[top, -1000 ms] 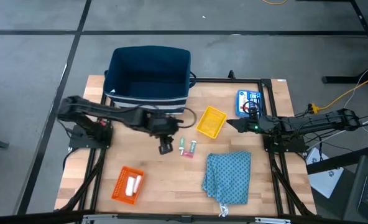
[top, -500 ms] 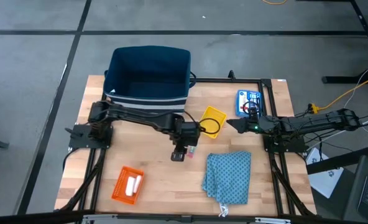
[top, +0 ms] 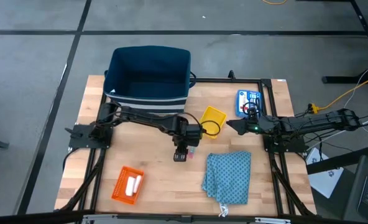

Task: Pick & place medical supplies in basket/bin
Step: Put the pink bottle in the yellow bin

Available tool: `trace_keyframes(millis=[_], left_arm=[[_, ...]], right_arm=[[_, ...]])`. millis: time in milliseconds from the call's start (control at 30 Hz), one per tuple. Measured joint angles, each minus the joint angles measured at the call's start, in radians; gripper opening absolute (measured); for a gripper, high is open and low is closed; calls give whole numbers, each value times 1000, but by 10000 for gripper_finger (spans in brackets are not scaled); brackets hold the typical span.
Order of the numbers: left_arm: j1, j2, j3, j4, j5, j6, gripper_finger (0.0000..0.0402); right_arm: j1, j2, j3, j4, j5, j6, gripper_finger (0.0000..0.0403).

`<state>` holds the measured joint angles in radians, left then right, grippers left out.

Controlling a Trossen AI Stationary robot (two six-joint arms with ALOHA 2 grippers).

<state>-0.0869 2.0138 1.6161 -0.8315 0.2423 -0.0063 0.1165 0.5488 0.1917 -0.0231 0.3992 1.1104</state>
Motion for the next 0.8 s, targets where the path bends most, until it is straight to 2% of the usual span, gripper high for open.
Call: trace_keyframes(millis=[267, 400, 800], left_arm=[[-33, 17, 1, 9, -102, 5, 169], [-22, 22, 0, 12, -121, -1, 169], [-14, 68, 0, 29, -47, 17, 169]], right_arm=[[0, 0, 0, 0, 1, -1, 224], [0, 0, 0, 0, 1, -2, 224], [0, 0, 0, 0, 5, 4, 224]])
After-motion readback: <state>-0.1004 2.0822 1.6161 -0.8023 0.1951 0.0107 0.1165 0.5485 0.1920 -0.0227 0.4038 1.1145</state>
